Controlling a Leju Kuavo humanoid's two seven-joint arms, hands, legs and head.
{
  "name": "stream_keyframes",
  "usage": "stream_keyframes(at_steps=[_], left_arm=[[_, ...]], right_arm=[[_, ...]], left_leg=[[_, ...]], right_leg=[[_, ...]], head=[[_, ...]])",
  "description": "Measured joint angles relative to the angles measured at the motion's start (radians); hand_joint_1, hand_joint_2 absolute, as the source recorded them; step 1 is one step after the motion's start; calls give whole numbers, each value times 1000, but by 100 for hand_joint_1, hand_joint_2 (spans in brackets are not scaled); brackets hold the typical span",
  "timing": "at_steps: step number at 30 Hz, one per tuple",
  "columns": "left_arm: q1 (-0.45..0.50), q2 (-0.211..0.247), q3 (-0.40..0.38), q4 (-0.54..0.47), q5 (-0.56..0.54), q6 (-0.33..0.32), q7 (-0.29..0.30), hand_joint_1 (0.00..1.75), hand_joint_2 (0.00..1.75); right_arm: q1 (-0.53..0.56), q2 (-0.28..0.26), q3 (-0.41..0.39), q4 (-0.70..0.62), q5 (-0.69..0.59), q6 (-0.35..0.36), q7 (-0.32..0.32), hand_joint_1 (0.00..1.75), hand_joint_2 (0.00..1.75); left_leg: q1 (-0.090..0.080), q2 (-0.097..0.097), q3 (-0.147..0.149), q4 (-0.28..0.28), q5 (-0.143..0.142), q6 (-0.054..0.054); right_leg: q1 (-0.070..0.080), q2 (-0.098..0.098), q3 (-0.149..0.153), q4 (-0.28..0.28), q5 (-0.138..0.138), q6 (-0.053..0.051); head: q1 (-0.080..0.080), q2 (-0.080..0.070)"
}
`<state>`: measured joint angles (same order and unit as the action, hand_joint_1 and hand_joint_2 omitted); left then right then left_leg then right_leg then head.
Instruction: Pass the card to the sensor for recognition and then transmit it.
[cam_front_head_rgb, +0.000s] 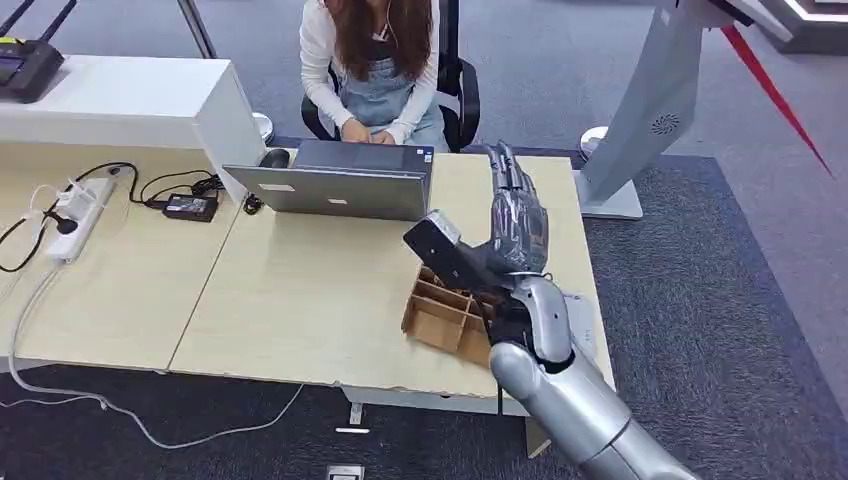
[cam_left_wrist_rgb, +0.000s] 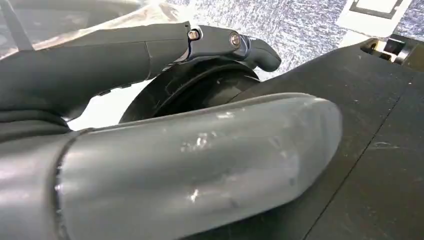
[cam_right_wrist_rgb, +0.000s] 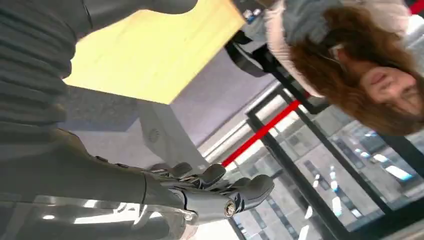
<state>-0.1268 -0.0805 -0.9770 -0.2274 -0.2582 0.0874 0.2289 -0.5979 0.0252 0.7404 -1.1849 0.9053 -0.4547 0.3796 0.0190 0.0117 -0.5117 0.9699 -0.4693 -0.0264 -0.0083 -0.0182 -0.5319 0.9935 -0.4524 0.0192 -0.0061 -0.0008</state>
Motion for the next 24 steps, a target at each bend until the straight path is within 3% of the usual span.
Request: stream_keyframes(at_steps=[11, 24], left_arm=[[1, 4, 6, 0, 18, 3, -2, 0, 0], [1, 5, 13, 0, 19, 3, -3, 0, 0]], right_arm=[[124, -45, -25, -76, 57, 56, 70, 0, 175], [166, -66, -48, -110, 63, 63, 78, 0, 175]], left_leg=[[0, 0, 0, 0, 0, 0], [0, 0, 0, 0, 0, 0]], right_leg=[[0, 0, 0, 0, 0, 0], [0, 0, 0, 0, 0, 0]], head=[[0, 0], [0, 0]])
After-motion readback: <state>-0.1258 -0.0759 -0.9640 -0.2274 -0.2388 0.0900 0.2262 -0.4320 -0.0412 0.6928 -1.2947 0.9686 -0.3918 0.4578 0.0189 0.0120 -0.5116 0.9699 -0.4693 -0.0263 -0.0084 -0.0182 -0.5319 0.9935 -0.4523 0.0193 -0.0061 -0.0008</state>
